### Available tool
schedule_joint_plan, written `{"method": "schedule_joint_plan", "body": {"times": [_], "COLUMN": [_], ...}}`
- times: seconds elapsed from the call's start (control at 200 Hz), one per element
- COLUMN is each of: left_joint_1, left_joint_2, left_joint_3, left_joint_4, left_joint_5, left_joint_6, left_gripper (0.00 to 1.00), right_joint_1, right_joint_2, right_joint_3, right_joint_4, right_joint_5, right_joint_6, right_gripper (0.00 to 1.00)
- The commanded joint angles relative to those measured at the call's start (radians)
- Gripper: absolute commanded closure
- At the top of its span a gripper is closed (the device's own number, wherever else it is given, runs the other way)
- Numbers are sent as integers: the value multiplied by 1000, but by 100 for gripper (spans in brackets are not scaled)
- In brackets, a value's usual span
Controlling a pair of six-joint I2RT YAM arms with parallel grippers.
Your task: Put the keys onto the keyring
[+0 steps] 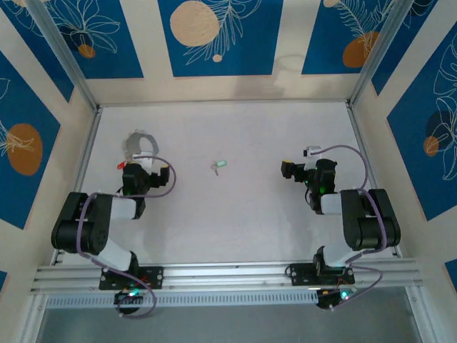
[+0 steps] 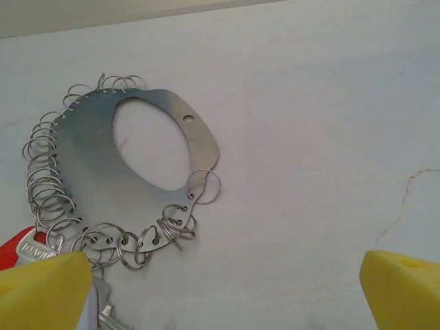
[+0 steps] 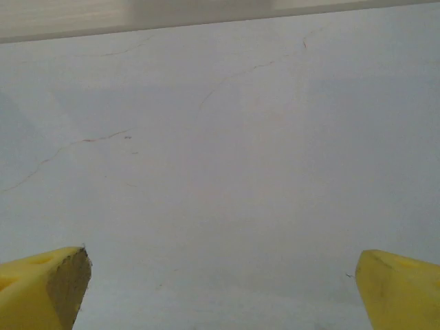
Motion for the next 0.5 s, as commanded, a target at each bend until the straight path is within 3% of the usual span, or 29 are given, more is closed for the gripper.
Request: {"method": "schedule_joint_plan", "body": {"times": [0.0,0.495], "left_joint_1": [14,14], "left_joint_2": [-7,-7], "left_joint_3": [20,20], "left_joint_4": [-2,-3], "left_joint_5": [20,21], "left_joint_6": [13,13], "left_gripper": [0,0], "right_joint_1": [3,1], "right_joint_2": [-6,-3], "right_joint_3": [7,10], "right_joint_4": [29,29], "right_joint_5": [-25,-19], "right_joint_6": [-28,-24], "right_gripper": [1,1]}}
